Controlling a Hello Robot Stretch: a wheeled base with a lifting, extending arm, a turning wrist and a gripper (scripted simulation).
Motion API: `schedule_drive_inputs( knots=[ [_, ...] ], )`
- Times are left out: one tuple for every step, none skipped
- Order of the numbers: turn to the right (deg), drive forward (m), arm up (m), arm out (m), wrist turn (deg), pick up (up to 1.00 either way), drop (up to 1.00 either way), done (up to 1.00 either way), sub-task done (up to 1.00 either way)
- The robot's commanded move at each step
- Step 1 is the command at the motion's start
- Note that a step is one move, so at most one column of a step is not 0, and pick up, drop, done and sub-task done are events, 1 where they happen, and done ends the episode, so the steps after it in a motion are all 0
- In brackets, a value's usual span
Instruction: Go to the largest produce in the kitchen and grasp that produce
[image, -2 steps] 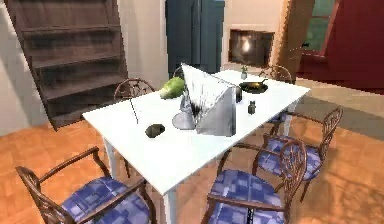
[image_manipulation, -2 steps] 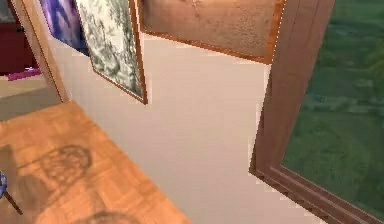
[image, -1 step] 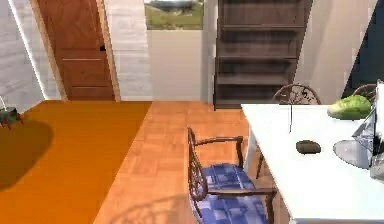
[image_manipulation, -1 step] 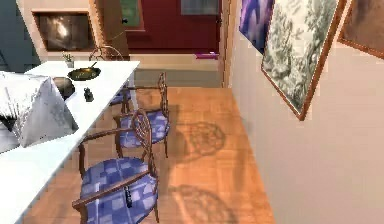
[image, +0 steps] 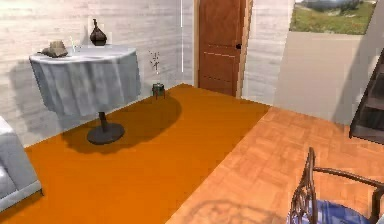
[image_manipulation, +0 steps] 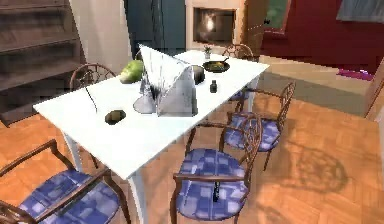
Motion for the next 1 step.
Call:
schedule_drive_inputs(
  knots=[
    [0.0, 0.95, 0.00, 0.00, 0.0, 0.00, 0.00, 0.00, 0.00]
  ],
)
